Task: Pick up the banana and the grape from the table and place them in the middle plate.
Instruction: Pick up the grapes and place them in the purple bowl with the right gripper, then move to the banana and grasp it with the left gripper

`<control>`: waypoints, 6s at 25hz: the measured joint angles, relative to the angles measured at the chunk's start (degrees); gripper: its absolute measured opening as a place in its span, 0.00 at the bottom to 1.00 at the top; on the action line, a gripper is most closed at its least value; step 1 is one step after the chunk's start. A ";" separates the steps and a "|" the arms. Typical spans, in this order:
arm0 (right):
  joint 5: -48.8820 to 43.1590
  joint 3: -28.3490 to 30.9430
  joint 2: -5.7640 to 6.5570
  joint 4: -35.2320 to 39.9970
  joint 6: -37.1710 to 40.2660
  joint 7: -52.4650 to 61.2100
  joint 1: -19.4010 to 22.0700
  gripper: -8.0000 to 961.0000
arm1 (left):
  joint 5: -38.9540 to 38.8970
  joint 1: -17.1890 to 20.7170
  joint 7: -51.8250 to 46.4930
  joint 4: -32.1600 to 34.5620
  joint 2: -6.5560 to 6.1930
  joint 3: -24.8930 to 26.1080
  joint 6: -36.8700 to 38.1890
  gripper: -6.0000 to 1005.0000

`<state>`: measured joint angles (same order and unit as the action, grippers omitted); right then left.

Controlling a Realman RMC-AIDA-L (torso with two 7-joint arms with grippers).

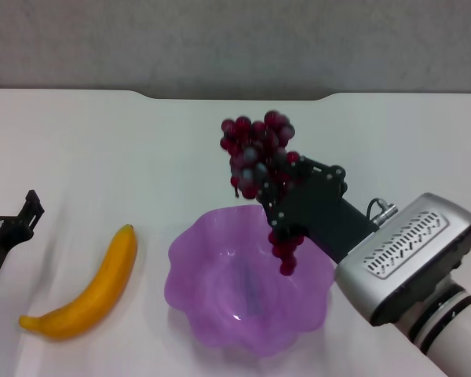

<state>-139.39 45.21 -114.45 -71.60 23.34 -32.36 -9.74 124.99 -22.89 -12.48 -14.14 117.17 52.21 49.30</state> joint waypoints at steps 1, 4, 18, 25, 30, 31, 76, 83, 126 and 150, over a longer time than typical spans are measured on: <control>0.10 0.00 -0.06 0.60 -0.46 0.09 -0.41 0.29 | 0.00 -0.02 -0.01 0.00 0.00 0.00 0.00 0.77; 0.44 -0.21 -0.22 3.57 -2.19 1.68 -2.39 0.29 | -0.02 -0.03 -0.04 0.00 -0.02 0.00 0.00 0.77; -0.45 -5.11 -0.60 13.56 -1.94 3.42 -6.71 0.28 | -0.10 -0.31 -0.21 -0.08 -0.05 0.00 -0.58 0.77; 0.01 -5.76 -0.79 18.26 -1.24 7.24 -9.25 0.27 | -0.10 -0.85 -0.09 -0.01 0.10 0.00 -0.68 0.77; -1.02 -6.34 -0.77 18.57 -0.44 7.33 -9.48 0.27 | -0.10 -1.12 -0.17 -0.08 0.10 0.51 -0.70 0.77; -1.38 -6.74 -0.78 18.86 0.58 7.33 -9.50 0.27 | -0.10 -1.12 -0.13 -0.14 0.10 0.56 -0.70 0.77; 11.38 -9.05 -0.91 46.43 28.06 27.39 -15.42 0.92 | 0.28 -0.62 -0.08 -0.60 0.17 0.08 -0.19 0.77; 20.06 -9.00 -1.00 48.58 24.69 28.04 -15.50 0.92 | 0.48 -0.65 -0.39 -0.63 0.20 0.07 -0.07 0.77; 22.77 -10.21 -0.83 51.01 16.83 28.37 -18.17 0.92 | 22.22 4.49 36.47 -63.22 -0.75 44.08 -109.72 0.77; 22.76 -10.16 -0.90 51.14 17.17 28.31 -18.12 0.92 | 26.01 -2.15 32.92 -52.29 -0.28 39.89 -110.16 0.89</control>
<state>-116.63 35.06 -115.35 -20.46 40.52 -4.04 -27.86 151.00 -25.03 20.44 -66.44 116.89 92.09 -60.86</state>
